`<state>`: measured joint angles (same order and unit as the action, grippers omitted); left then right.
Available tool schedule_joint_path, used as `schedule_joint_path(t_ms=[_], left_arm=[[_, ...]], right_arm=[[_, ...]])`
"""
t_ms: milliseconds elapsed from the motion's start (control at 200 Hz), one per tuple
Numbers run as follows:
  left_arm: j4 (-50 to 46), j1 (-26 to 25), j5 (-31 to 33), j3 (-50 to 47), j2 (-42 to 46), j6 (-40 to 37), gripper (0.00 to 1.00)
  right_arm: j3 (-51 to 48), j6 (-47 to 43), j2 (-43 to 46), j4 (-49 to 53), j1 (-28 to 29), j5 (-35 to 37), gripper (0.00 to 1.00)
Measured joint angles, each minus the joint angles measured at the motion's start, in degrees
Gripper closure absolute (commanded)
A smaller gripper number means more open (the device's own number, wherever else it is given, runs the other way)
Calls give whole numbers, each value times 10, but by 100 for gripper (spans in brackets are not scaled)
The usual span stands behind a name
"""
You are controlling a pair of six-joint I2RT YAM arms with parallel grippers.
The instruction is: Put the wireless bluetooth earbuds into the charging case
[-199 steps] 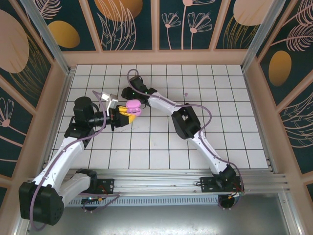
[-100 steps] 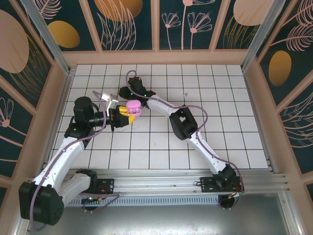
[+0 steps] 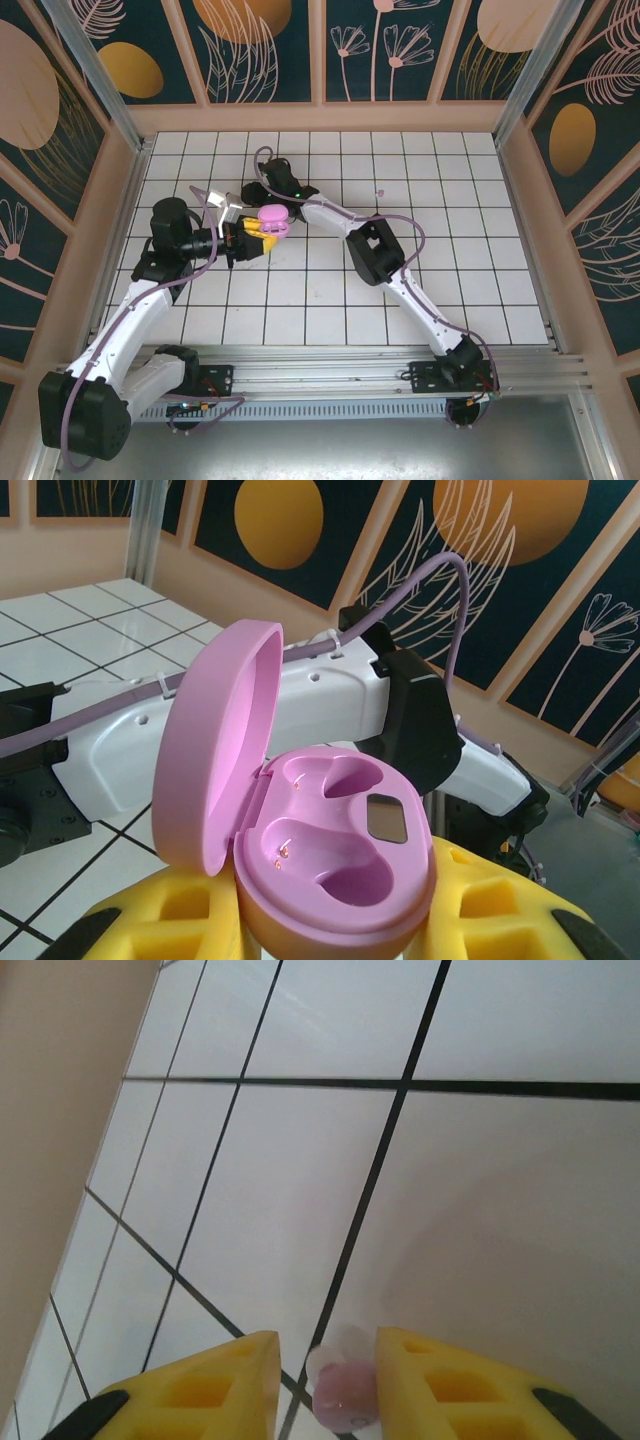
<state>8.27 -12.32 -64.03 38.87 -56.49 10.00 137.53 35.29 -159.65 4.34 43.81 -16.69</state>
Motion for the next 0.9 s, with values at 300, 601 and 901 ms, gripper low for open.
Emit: schedule_joint_path(t_ms=[300,601,901], left_arm=[[0,0,2,-2,7,0,84],[0,0,2,-3,17,1,84],[0,0,4,-3,23,2,84]], right_arm=[[-11,-82,19,60,2,-3,76],[-61,-125,60,96,6,22,74],[-36,-157,59,110,11,60,51]])
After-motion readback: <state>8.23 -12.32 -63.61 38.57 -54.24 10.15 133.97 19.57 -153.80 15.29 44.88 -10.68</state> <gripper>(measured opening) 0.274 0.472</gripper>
